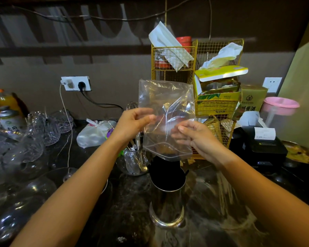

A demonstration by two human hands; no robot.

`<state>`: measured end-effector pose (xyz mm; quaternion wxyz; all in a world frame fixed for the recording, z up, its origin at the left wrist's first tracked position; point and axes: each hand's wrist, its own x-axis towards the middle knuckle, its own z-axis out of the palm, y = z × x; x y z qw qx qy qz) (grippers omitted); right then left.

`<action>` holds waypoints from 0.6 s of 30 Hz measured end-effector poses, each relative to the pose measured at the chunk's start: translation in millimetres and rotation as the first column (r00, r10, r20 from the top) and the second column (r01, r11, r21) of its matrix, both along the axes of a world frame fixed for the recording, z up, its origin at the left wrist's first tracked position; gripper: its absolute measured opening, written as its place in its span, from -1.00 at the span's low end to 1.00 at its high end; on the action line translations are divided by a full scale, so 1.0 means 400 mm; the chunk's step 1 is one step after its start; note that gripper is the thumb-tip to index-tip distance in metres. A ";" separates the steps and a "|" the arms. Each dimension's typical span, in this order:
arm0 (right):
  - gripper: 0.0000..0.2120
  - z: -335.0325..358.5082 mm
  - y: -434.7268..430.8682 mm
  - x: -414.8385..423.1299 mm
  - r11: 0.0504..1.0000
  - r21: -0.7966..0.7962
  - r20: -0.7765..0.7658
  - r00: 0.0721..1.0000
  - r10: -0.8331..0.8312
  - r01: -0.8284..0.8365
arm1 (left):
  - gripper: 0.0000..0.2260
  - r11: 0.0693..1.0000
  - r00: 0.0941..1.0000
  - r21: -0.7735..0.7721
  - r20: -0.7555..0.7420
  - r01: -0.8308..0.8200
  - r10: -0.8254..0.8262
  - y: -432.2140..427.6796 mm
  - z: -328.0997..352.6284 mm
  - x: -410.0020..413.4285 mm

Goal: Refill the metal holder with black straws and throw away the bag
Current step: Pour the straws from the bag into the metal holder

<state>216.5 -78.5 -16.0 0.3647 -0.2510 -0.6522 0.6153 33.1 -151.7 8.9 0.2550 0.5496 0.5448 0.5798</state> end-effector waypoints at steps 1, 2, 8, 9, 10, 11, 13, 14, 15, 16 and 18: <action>-0.88 0.008 -0.002 -0.004 1.000 0.006 -0.009 1.000 -0.007 0.007 | -0.87 1.000 1.000 0.004 0.012 -0.018 0.018 -0.002 0.001 -0.001; -0.88 0.018 -0.004 -0.009 1.000 0.015 -0.018 1.000 -0.014 0.014 | -0.89 1.000 0.999 0.011 0.040 -0.027 0.027 -0.006 0.002 -0.002; -0.86 0.068 -0.029 -0.057 0.998 0.040 -0.098 0.994 -0.047 0.051 | -0.90 0.998 0.985 0.059 0.167 0.031 -0.041 -0.057 0.010 -0.021; -0.85 0.073 -0.035 -0.068 0.998 0.041 -0.115 0.992 -0.047 0.052 | -0.84 0.997 0.981 0.068 0.187 0.043 -0.055 -0.071 0.010 -0.027; -0.85 0.077 -0.042 -0.081 0.998 0.042 -0.131 0.990 -0.045 0.051 | -0.81 0.996 0.978 0.072 0.198 0.049 -0.062 -0.085 0.008 -0.035; -0.84 0.079 -0.050 -0.093 0.998 0.038 -0.144 0.989 -0.043 0.049 | -0.81 0.997 0.980 0.066 0.192 0.044 -0.056 -0.102 0.006 -0.041; -0.84 0.082 -0.064 -0.120 1.000 0.008 -0.164 0.986 -0.027 0.029 | -0.79 0.999 0.992 0.037 0.129 -0.018 0.013 -0.134 -0.003 -0.052; -0.84 0.082 -0.074 -0.133 1.000 -0.011 -0.169 0.986 -0.015 0.014 | -0.79 0.997 0.993 0.026 0.095 -0.069 0.066 -0.150 -0.007 -0.057; -0.84 0.080 -0.084 -0.145 1.000 -0.026 -0.167 0.986 -0.005 0.000 | -0.81 0.993 0.990 0.026 0.077 -0.116 0.114 -0.166 -0.012 -0.060; -0.83 0.077 -0.095 -0.158 0.999 -0.034 -0.161 0.987 0.004 -0.009 | -0.83 0.987 0.985 0.034 0.079 -0.159 0.156 -0.181 -0.018 -0.066; -0.80 0.067 -0.117 -0.180 0.999 -0.035 -0.145 0.989 0.006 -0.011 | -0.89 0.971 0.969 0.045 0.095 -0.234 0.229 -0.210 -0.032 -0.078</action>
